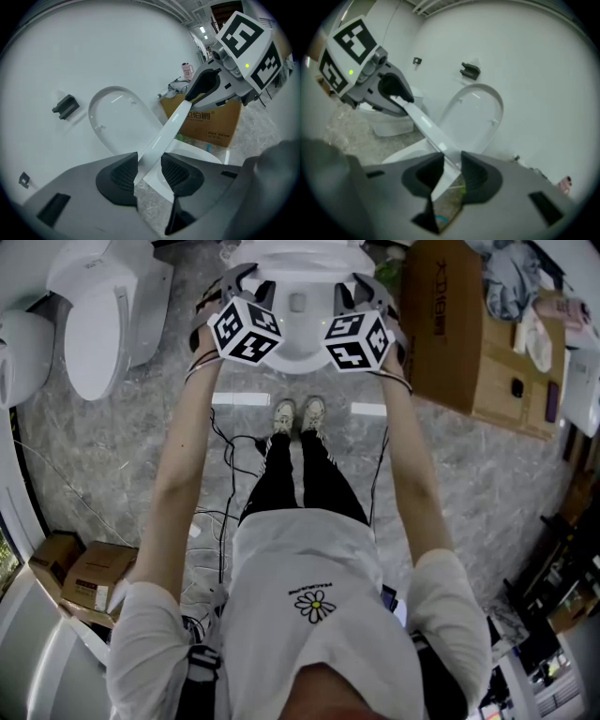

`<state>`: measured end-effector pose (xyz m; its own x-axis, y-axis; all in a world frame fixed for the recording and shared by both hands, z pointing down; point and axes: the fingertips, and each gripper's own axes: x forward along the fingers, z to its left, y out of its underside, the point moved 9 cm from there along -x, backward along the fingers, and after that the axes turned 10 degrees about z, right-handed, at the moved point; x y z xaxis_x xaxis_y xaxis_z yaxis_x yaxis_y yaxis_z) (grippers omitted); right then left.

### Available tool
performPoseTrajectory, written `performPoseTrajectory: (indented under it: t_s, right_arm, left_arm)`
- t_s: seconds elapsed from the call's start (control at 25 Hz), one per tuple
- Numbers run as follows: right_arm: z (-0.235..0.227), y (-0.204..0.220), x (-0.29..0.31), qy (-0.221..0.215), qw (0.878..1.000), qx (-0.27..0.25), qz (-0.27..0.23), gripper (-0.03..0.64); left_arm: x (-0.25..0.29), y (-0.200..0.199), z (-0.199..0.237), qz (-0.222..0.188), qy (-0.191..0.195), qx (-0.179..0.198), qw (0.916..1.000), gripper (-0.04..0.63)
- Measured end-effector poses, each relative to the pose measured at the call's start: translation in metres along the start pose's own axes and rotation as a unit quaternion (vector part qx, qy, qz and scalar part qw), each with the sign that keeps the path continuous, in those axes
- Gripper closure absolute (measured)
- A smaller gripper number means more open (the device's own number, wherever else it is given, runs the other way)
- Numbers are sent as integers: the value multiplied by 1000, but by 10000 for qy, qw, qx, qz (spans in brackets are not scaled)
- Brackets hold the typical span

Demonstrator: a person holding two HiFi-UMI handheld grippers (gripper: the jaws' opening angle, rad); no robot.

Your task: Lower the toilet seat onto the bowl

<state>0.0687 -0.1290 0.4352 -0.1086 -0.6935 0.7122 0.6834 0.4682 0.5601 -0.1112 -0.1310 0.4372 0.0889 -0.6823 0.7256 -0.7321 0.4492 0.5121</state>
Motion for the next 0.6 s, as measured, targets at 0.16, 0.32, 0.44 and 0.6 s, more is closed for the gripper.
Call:
performPoseTrajectory:
  t_s: [0.16,0.32,0.44,0.6]
  right_arm:
    - [6,9,-1,-41,10000,-12,56,489]
    - [15,18,-3,-77,9999,-41,125,486]
    - [21,23,-4,-111,9997,-78,192,485]
    - [29,30,-5,-192,9992,-171,314,482]
  left_arm:
    - [0,6,-9,59,61,64,9999,422]
    - [-2,14,-19,119,122,130,9998,419]
    - [-3,19,-24,182,194,175,9995,416]
    - [-4,27,-33,280,351,194,9988,410]
